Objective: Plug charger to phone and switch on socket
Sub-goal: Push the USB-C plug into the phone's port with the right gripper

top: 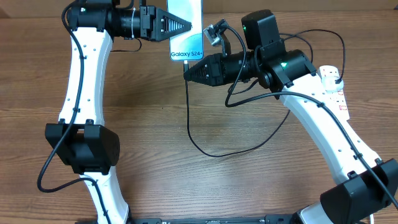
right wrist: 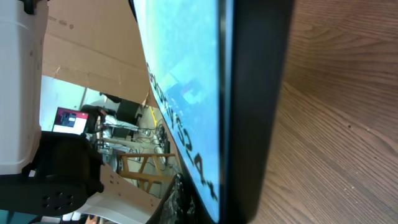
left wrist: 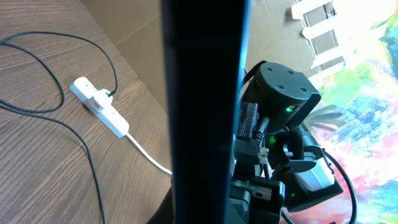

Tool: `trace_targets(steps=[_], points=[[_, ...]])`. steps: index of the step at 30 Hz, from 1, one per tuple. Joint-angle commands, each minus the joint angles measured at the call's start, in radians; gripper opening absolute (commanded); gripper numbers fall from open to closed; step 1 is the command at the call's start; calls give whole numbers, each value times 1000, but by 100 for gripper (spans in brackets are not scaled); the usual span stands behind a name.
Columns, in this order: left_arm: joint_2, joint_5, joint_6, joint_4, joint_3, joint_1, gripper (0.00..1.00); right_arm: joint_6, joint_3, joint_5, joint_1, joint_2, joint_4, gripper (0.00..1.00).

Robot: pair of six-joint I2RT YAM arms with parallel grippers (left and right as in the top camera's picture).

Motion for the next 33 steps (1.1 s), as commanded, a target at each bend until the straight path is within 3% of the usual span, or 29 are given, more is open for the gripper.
trace_targets(steps=[1, 33], points=[[-8, 48, -5, 0, 13, -9, 4, 8, 19, 25, -5, -24, 15, 4], [-8, 47, 0, 20, 13, -5, 4, -9, 19, -7, -23, -24, 15, 4]])
